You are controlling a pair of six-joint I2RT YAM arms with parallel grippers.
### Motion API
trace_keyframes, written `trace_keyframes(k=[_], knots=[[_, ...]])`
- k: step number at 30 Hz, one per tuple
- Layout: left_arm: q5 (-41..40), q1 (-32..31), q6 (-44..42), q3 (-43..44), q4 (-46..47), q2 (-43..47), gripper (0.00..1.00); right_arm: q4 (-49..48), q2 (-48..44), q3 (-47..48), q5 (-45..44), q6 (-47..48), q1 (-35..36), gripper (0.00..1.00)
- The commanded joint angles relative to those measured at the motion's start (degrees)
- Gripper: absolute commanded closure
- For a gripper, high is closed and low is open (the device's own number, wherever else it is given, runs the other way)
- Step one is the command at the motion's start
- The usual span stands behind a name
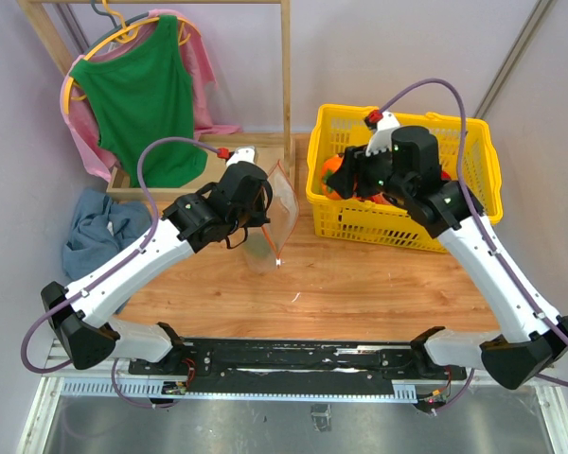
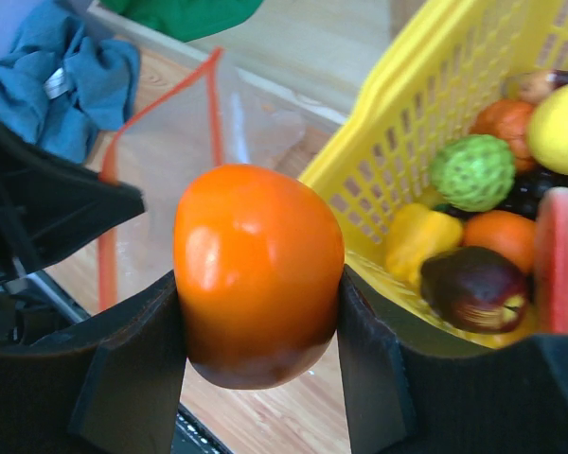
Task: Place the food in the zip-top bag and seal the zipper
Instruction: Pick up the fake fruit from the bin, then place the fake fruit in the zipper food storage bag.
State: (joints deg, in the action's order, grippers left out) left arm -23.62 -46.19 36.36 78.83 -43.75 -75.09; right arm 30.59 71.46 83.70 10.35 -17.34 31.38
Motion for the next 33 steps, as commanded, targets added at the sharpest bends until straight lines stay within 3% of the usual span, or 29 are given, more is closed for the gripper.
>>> trace_keyframes(k=[1, 9, 19, 26, 33], knots=[[-2.3, 0.2, 2.1, -1.0, 2.1, 1.3, 1.0, 0.1, 1.0, 3.1, -3.9, -5.2, 6.7, 0.88], [-1.7, 0.2, 2.7, -1.7, 2.5, 1.9, 1.0, -4.4, 6.3, 3.7, -9.1, -10.2, 13.5, 0.89], [0.8, 0.2, 2.4, -2.6, 3.9, 2.9, 1.0, -9.5, 13.2, 2.8, -6.7, -12.8, 14.5, 0.84], [3.2, 0.2, 2.0, -2.8, 5.0, 4.5, 1.0, -10.5, 15.9, 2.6, -6.1, -12.9, 14.4, 0.7], [4.0, 0.2, 2.7, -4.9, 6.2, 6.2, 1.0, -11.8, 16.7, 2.1, -3.9, -12.7, 14.4, 0.42]])
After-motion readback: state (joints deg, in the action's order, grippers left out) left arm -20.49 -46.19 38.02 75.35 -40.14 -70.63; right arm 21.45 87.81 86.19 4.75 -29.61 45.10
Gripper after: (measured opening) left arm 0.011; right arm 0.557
